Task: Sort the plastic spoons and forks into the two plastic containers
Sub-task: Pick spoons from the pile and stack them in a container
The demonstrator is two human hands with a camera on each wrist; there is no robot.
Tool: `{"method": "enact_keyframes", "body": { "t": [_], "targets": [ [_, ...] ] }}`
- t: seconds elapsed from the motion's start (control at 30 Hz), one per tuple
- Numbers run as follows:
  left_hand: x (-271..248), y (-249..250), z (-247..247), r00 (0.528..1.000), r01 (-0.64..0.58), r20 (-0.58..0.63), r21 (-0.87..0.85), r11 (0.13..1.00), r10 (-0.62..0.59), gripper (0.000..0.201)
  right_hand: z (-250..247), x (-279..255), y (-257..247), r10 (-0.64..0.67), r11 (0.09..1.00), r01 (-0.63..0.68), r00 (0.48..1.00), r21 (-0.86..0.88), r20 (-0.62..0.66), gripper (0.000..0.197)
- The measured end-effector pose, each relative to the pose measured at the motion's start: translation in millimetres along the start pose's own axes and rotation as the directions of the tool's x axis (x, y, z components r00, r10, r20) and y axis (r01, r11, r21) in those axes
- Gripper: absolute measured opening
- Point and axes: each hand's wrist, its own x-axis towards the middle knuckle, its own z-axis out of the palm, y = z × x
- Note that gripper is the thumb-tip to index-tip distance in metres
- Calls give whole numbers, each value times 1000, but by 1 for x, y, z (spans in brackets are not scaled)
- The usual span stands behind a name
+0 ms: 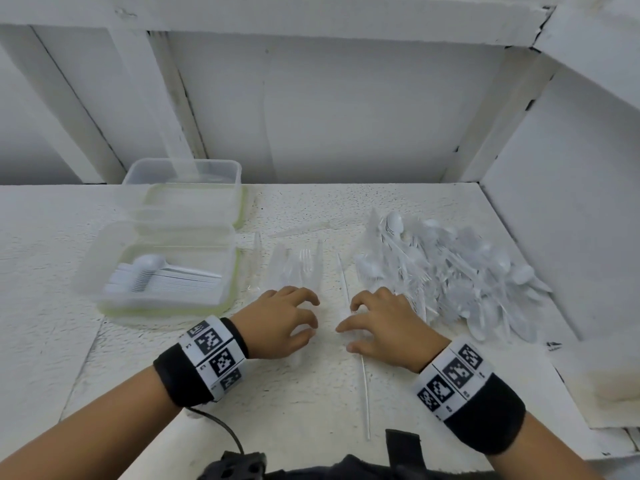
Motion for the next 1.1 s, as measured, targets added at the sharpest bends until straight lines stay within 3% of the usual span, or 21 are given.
{"method": "enact_keyframes", "body": {
  "t": [0.13, 0.27, 0.33, 0.4, 0.47, 0.63, 0.73, 0.97, 1.1],
  "targets": [
    [-2, -3, 3, 998, -3, -62, 4, 1000, 4, 67, 5, -1, 1, 64, 997, -66, 997, -34, -43, 33],
    [2, -1, 3, 989, 32, -145, 50, 998, -25, 60, 9, -6, 15, 96, 993, -108, 977, -53, -191, 33],
    [10, 9, -4, 992, 55, -118, 99, 994, -43, 67, 12, -8, 22, 56, 996, -79, 935, -51, -350, 26],
    [22, 16, -8, 995, 45, -95, 160, 986, -30, 51, 19, -8, 30, 49, 998, -60, 883, -8, -466, 10],
    [37, 24, -11, 998, -21, -62, 169, 985, 32, 40, 22, -7, 33, 28, 1000, -22, 877, 19, -480, 4],
    [67, 40, -4, 988, -146, 70, 191, 971, 135, 49, 23, -14, 31, 33, 999, -9, 882, 52, -470, 6],
    [73, 45, -2, 989, -92, 128, 150, 984, 72, 51, 24, -19, 29, 32, 994, 20, 878, 104, -478, 29],
    [68, 44, -9, 991, -86, 120, 179, 980, 65, 44, 22, -21, 27, 58, 981, 38, 877, 189, -477, 39],
    [62, 39, -9, 994, -107, -2, 64, 992, 108, 41, 17, -19, 24, 114, 948, 42, 881, 316, -459, 36]
  ]
}}
